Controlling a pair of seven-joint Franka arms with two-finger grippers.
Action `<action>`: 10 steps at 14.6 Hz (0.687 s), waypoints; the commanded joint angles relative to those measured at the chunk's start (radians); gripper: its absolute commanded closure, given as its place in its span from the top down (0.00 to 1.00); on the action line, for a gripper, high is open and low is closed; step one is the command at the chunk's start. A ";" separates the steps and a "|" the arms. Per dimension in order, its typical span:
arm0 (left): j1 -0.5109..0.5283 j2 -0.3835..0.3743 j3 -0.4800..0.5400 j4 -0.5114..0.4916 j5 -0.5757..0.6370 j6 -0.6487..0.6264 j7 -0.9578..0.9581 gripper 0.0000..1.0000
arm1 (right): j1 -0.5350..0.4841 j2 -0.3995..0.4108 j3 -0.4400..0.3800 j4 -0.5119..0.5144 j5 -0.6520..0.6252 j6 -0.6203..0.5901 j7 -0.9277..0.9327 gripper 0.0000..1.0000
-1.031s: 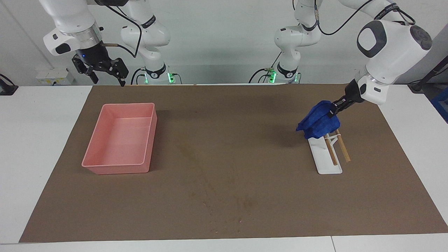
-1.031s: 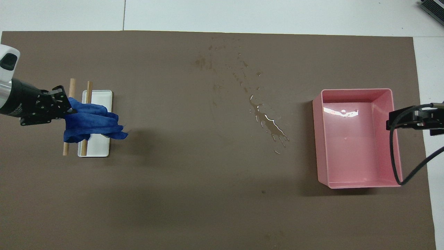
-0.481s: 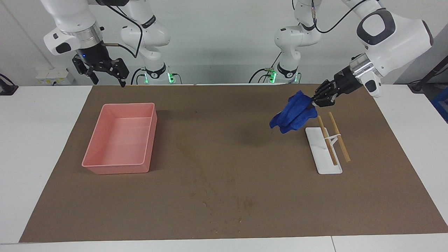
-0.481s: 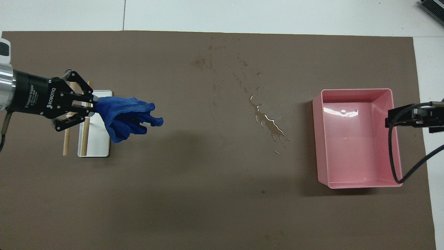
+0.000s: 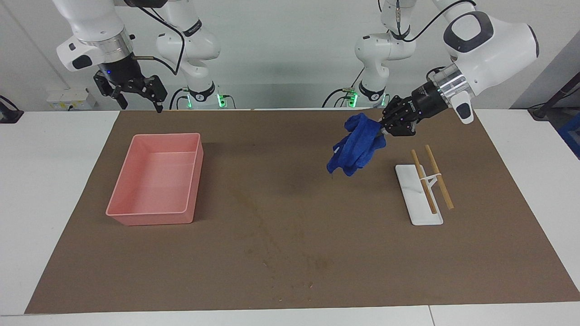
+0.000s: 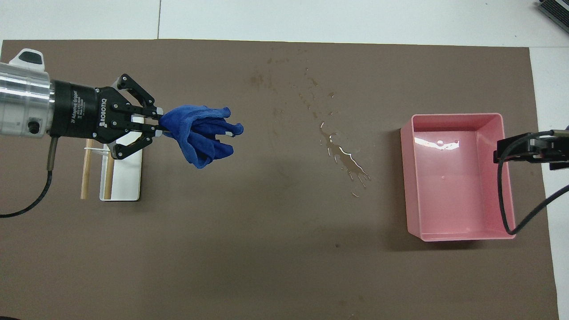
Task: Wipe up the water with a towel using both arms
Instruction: 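Lift the blue towel off the rack with the left gripper toward the center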
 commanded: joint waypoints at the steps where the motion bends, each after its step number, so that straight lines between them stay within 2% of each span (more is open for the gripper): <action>1: -0.053 -0.026 0.006 -0.013 -0.049 0.065 -0.087 0.00 | -0.002 -0.022 0.004 -0.024 -0.001 0.019 0.015 1.00; 5: -0.071 -0.048 0.005 -0.062 -0.155 0.135 -0.108 0.00 | 0.000 -0.022 0.008 -0.023 -0.001 0.019 0.012 1.00; 8: -0.086 -0.053 0.005 -0.068 -0.162 0.155 -0.110 0.00 | 0.000 -0.022 0.008 -0.021 0.001 0.019 0.019 1.00; 10: -0.100 -0.053 0.005 -0.073 -0.162 0.157 -0.110 0.00 | 0.000 -0.024 0.008 -0.021 0.008 0.024 0.120 1.00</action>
